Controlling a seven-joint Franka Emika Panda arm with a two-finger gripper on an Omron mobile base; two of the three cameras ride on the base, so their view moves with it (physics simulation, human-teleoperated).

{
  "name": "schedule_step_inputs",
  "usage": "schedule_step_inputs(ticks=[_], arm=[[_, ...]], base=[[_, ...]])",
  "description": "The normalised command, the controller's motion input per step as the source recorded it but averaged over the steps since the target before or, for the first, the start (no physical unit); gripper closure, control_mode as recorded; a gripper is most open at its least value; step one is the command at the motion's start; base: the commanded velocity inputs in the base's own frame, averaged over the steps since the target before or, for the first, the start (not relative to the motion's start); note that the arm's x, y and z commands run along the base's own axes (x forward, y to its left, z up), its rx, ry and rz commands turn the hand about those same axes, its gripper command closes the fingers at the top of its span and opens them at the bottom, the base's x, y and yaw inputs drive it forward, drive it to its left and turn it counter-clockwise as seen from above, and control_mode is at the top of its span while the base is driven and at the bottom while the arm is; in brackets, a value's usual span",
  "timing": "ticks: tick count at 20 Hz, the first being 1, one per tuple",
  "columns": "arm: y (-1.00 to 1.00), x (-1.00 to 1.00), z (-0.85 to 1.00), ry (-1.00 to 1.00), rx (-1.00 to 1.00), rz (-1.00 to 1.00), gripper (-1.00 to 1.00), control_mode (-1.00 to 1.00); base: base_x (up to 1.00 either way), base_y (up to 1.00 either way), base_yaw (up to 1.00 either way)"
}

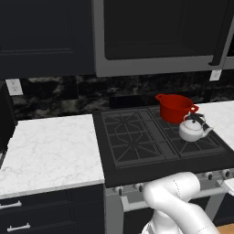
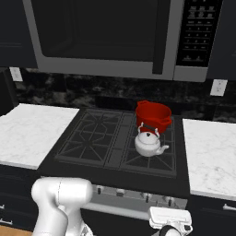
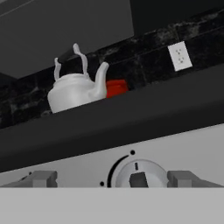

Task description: Pick the kettle from the counter and place it on a stove burner. Then turn the burner on.

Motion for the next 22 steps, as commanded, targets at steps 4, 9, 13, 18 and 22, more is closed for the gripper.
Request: schedule_step_inputs(ticks=[4, 9, 13, 18, 22], arm=[[-0.1, 0.08, -0.26, 0.0, 0.0, 0.0, -1.0, -1.0], [-0.13, 0.0, -0.18, 0.0, 0.0, 0.0, -1.0, -1.0], [-0.18, 0.0, -0.02, -0.02, 0.0, 0.0, -1.0, -1.0], [-0.11, 0.0, 0.0, 0.0, 0.0, 0.0, -1.0, -1.0], [0.0, 0.0, 0.0, 0.0, 0.0, 0.0, -1.0, -1.0]], base=[[0.0, 0.0, 0.0], [0.0, 0.0, 0.0], [0.0, 0.0, 0.0], [0.0, 0.0, 0.0], [0.0, 0.0, 0.0]])
